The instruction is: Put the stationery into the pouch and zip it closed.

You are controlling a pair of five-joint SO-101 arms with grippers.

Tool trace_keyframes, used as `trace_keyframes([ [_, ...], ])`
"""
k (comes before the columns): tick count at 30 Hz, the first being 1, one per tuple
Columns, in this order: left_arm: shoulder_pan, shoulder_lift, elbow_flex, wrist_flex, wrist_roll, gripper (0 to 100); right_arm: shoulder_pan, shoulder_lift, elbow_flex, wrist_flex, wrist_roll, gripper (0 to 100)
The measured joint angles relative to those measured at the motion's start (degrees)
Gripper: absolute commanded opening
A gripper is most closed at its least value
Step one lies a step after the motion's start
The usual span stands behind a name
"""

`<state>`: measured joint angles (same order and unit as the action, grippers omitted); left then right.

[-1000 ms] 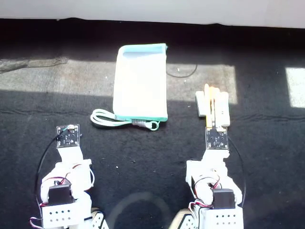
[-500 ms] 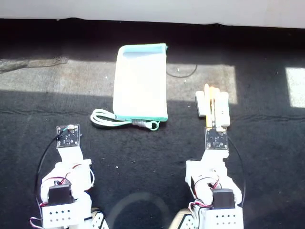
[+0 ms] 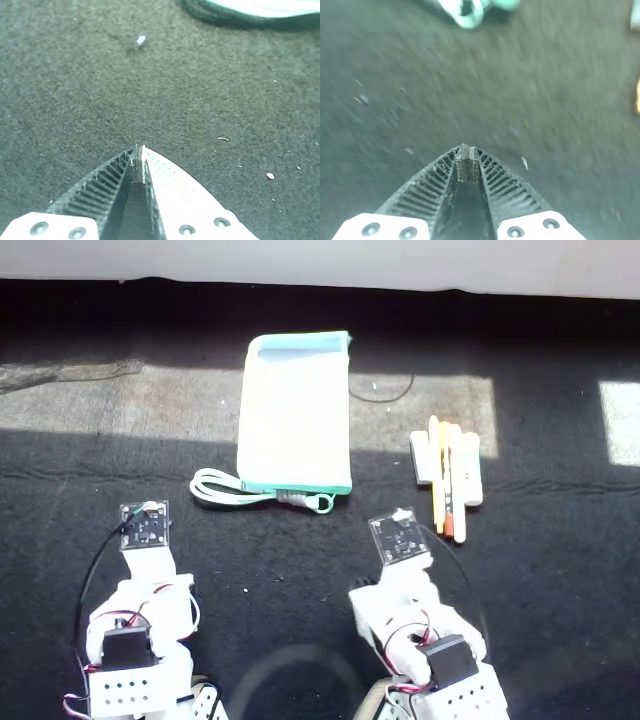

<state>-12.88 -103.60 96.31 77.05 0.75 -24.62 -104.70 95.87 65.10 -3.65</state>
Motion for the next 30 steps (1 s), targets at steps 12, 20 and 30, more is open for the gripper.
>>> trace_keyframes([
  [12,0.88,0.00,0.00,0.00,0.00,1,-1.41,0.26,-18.55,-18.37,4.13,1.0],
  [20,0.88,0.00,0.00,0.00,0.00,1,-1.41,12.22,-37.01,-11.25,9.05,1.0],
  [30,0.88,0.00,0.00,0.00,0.00,1,-1.41,42.73,-62.86,1.93,9.05,1.0],
])
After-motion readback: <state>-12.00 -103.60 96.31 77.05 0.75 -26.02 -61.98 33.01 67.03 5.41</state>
